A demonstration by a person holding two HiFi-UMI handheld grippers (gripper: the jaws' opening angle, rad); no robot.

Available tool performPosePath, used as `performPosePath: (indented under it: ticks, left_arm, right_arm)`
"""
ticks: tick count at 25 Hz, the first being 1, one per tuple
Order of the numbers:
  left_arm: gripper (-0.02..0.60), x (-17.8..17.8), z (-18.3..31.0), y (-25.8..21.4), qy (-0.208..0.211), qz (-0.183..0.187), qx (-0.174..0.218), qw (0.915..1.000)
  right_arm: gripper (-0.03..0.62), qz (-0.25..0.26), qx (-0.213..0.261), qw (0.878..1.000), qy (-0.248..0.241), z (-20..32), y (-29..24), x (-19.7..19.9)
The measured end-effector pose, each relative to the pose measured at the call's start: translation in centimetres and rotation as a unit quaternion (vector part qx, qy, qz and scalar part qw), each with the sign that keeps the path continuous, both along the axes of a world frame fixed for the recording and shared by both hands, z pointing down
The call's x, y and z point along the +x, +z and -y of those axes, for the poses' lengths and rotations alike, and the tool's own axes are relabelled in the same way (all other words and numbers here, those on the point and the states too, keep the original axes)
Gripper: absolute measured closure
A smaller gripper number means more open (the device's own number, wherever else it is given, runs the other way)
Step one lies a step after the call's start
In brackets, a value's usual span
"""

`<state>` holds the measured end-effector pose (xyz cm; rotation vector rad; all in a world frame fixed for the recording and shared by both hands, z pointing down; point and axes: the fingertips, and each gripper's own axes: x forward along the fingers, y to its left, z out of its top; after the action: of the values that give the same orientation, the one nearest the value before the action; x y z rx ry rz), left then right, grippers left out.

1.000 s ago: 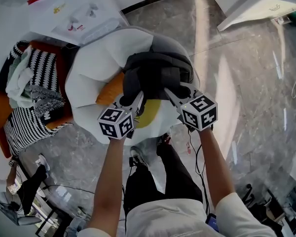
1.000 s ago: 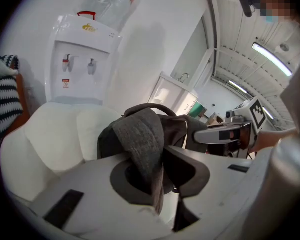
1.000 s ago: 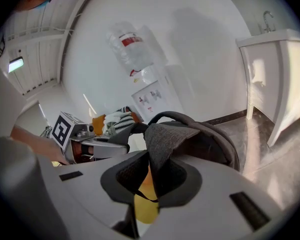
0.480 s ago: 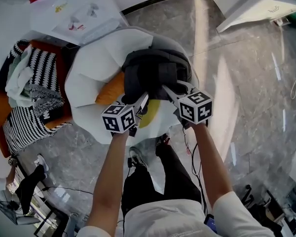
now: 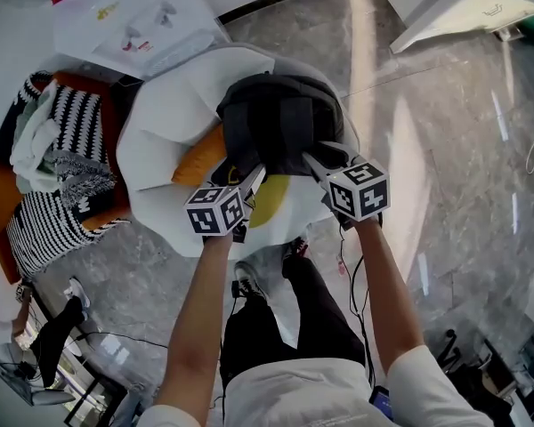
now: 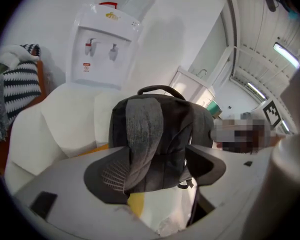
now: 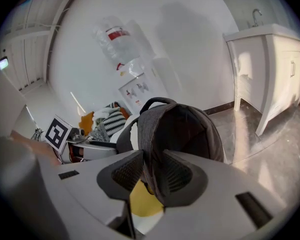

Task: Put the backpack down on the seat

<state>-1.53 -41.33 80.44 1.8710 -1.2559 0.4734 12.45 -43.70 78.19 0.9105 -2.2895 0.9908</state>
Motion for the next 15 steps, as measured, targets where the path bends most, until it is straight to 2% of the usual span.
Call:
performPosePath:
  ticks: [8,15]
  left_arm:
    - [0.216,0.2,-1.3,0.1,0.002,-0.007,-0.004,1.0]
    - [0.216,0.8,-2.0,-1.6,0.021,-0.019,0.038,0.9989]
  right_arm:
    - [0.491,-0.014,-0.004,1.0,0.02,-0.1,-0.3,2.0]
    - [0.491,-0.02,-0.011,0.998,0.054,-1.2,-0.6,3.3]
